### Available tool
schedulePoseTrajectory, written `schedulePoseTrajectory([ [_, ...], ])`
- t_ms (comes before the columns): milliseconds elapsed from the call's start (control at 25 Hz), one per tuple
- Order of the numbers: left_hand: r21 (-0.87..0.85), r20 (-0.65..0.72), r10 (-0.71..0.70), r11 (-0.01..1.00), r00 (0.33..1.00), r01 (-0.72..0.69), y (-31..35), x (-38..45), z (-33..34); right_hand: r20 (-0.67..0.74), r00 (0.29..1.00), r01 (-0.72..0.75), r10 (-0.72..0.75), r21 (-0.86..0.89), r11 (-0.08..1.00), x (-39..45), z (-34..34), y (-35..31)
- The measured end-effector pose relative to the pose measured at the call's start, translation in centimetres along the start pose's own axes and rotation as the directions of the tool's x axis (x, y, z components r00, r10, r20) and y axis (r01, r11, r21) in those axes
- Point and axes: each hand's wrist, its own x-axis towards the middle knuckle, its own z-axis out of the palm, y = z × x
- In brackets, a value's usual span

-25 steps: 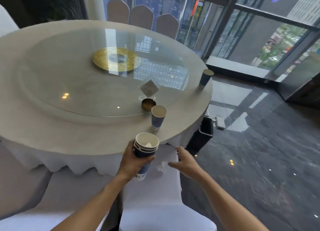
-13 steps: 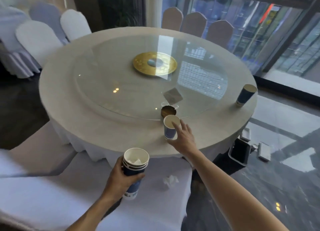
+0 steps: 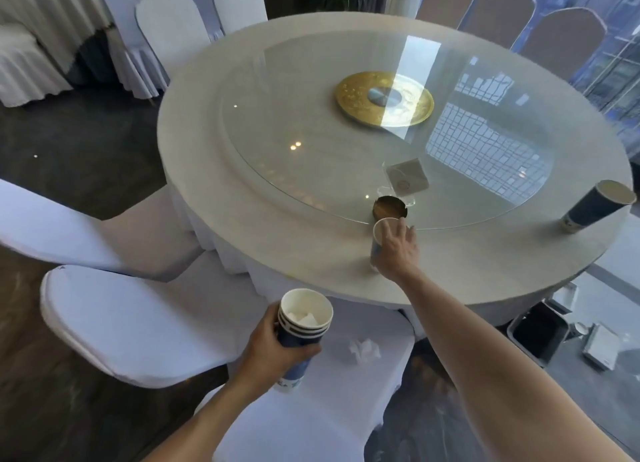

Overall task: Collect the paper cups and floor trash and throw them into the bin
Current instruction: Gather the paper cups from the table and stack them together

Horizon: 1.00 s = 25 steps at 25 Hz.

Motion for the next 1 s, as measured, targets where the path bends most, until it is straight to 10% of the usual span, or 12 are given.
schedulePoseTrajectory([
  [520,-0.036,0.01,0.094,0.995,0.996,-0.094,4.7,8.0,2.2,-0.075,0.995,-0.035,0.063,0.335,0.942,-9.3,1.6,2.8],
  [1000,-0.207,-0.085,0.113,0.97,0.99,-0.129,10.9,4.6,13.6,0.187,0.976,-0.018,-0.108,0.567,0.824,-18.1,3.7,11.7],
])
